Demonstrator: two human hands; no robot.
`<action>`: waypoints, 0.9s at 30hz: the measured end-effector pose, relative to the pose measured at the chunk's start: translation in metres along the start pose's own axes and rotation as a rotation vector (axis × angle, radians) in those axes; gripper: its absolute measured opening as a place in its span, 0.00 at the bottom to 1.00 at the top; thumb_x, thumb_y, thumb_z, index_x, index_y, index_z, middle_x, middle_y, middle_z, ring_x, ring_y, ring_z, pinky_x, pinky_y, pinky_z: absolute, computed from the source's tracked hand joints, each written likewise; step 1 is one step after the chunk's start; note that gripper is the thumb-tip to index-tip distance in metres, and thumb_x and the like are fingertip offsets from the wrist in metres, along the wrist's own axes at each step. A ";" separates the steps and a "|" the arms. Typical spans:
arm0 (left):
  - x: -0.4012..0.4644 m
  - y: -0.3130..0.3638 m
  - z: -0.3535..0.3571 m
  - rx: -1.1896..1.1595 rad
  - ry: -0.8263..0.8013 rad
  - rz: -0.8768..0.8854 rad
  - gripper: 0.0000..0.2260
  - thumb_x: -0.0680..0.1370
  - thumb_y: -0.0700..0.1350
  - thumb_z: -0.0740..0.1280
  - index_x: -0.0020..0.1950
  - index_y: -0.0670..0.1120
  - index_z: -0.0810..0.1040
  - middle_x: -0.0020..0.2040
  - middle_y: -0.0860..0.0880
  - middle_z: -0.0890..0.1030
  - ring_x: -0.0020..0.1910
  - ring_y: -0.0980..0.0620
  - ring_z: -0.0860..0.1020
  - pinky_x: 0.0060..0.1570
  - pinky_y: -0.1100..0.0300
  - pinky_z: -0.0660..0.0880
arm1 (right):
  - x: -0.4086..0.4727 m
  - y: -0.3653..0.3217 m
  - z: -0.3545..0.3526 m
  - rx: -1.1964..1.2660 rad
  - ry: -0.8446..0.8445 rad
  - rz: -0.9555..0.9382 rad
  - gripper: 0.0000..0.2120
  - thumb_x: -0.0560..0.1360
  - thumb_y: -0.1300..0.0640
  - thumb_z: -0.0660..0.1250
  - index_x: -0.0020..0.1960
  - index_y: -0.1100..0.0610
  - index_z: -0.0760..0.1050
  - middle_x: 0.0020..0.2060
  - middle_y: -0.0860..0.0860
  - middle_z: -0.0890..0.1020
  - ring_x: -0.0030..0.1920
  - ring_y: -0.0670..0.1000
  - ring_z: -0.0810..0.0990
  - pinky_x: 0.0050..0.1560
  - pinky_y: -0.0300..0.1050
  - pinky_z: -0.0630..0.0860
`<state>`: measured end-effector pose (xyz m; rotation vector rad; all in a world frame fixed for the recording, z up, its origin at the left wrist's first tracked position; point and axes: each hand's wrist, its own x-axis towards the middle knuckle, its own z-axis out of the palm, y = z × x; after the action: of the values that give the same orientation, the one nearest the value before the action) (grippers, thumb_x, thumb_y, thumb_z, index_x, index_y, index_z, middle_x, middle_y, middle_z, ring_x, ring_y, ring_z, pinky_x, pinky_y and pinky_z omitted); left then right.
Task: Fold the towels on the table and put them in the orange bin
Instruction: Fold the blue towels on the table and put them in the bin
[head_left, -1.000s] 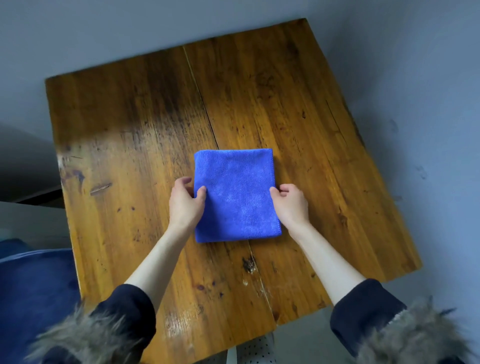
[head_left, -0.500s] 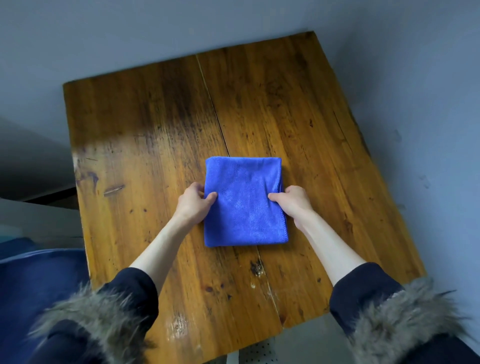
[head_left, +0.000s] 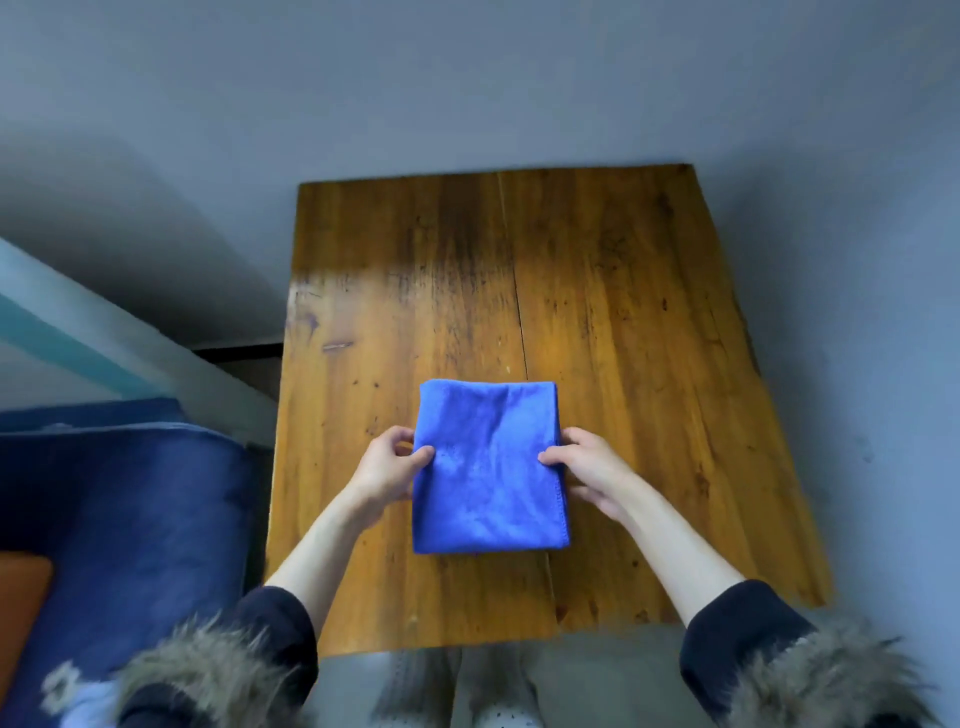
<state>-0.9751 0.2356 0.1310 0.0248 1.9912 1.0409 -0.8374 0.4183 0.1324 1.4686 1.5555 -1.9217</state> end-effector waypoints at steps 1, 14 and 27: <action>-0.012 -0.001 -0.007 -0.035 0.027 0.008 0.02 0.78 0.42 0.64 0.50 0.46 0.73 0.46 0.46 0.77 0.37 0.55 0.76 0.29 0.61 0.74 | -0.008 -0.006 0.005 -0.017 -0.019 -0.023 0.13 0.73 0.63 0.65 0.58 0.55 0.72 0.50 0.50 0.81 0.48 0.48 0.80 0.40 0.44 0.74; -0.184 -0.057 -0.147 -0.488 0.473 0.133 0.03 0.77 0.44 0.65 0.50 0.47 0.76 0.46 0.49 0.81 0.38 0.56 0.81 0.32 0.62 0.77 | -0.132 -0.093 0.161 -0.380 -0.343 -0.401 0.10 0.72 0.65 0.64 0.51 0.55 0.75 0.40 0.48 0.81 0.35 0.44 0.79 0.34 0.39 0.75; -0.299 -0.238 -0.293 -0.695 0.823 0.044 0.01 0.77 0.41 0.66 0.46 0.45 0.74 0.43 0.48 0.79 0.34 0.55 0.75 0.28 0.64 0.72 | -0.208 -0.039 0.427 -0.657 -0.650 -0.409 0.10 0.71 0.67 0.64 0.50 0.57 0.76 0.44 0.55 0.83 0.41 0.55 0.82 0.45 0.52 0.77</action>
<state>-0.9106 -0.2247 0.2552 -0.8554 2.1795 1.9333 -0.9971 -0.0038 0.2870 0.2372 1.9406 -1.5686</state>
